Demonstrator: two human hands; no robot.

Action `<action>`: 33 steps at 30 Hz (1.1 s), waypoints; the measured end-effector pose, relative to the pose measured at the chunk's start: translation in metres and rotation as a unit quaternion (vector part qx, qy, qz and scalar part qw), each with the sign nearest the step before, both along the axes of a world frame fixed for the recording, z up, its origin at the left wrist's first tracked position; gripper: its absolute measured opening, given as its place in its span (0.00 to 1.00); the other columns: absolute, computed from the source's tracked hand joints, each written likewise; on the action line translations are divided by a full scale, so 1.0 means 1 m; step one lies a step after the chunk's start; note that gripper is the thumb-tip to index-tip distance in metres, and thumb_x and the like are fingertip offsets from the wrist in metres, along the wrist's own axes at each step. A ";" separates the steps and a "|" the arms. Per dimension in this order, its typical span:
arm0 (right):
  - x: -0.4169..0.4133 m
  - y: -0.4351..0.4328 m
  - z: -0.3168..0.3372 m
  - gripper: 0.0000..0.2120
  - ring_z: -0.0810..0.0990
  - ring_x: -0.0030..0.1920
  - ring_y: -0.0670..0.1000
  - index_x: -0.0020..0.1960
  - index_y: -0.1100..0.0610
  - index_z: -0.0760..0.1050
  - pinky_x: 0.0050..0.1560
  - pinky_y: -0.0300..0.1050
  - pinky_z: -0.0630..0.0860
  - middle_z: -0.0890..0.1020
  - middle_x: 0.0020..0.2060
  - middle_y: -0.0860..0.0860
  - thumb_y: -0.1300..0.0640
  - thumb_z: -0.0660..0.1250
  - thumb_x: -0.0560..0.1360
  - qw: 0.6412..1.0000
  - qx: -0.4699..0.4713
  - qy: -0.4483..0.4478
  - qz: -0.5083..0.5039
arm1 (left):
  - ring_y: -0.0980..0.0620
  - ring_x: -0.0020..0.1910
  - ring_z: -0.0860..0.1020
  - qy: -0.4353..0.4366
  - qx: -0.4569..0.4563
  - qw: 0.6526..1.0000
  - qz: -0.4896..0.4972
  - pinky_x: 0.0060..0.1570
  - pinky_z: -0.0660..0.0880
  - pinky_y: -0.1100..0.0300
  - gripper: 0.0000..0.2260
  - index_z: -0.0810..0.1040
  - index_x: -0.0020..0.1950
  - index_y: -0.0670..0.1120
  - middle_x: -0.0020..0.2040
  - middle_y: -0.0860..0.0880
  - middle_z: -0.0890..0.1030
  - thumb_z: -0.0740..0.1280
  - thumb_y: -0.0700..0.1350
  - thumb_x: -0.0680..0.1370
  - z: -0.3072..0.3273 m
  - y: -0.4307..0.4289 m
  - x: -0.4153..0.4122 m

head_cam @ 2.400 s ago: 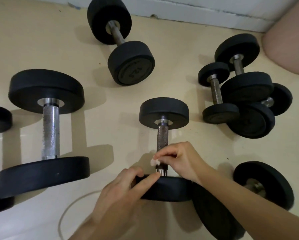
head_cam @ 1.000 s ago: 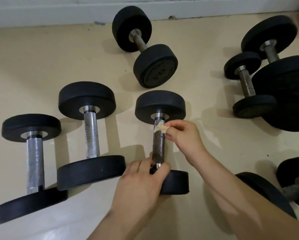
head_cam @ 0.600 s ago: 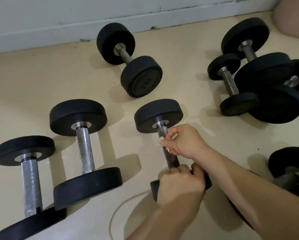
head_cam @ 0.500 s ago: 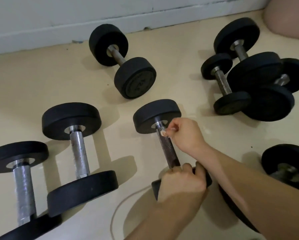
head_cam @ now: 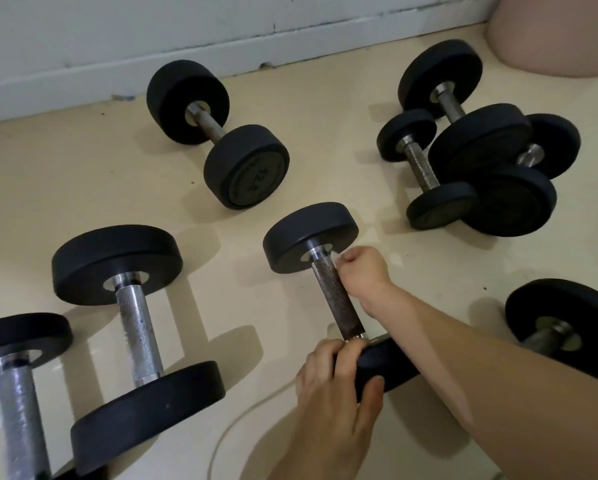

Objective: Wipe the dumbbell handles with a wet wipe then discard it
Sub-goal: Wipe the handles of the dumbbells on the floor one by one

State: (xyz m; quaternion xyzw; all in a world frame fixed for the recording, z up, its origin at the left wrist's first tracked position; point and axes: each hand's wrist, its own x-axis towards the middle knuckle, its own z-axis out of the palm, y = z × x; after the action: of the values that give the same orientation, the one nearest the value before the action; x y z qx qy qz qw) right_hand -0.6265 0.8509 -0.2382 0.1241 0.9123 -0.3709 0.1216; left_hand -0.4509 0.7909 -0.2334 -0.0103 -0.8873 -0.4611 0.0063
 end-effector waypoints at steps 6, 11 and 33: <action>0.019 0.021 0.028 0.06 0.78 0.39 0.52 0.40 0.55 0.77 0.42 0.44 0.75 0.80 0.38 0.51 0.63 0.65 0.75 0.985 0.040 0.032 0.162 | 0.57 0.59 0.66 -0.005 -0.004 1.000 -0.008 0.60 0.63 0.56 0.18 0.56 0.66 0.66 0.60 0.56 0.69 0.51 0.61 0.77 -0.003 0.001 -0.001; 0.038 0.044 0.055 0.14 0.77 0.37 0.46 0.32 0.46 0.74 0.37 0.34 0.69 0.77 0.34 0.44 0.61 0.70 0.71 0.927 0.098 -0.118 0.344 | 0.56 0.59 0.68 0.004 0.028 1.000 -0.005 0.60 0.69 0.50 0.18 0.61 0.67 0.62 0.60 0.56 0.69 0.49 0.63 0.79 -0.007 -0.007 0.003; 0.041 0.017 0.044 0.04 0.78 0.37 0.44 0.41 0.52 0.85 0.40 0.29 0.73 0.83 0.39 0.49 0.60 0.74 0.70 0.900 0.015 -0.152 0.408 | 0.50 0.33 0.78 -0.045 -0.308 0.946 -0.094 0.22 0.70 0.60 0.31 0.78 0.57 0.46 0.40 0.51 0.80 0.77 0.43 0.54 0.048 -0.056 0.018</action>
State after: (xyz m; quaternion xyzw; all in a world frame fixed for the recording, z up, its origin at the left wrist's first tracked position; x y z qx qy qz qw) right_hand -0.5853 0.8679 -0.1941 -0.2020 0.8589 -0.2519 0.3975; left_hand -0.4330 0.7348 -0.1851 -0.0743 -0.9805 -0.1634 -0.0805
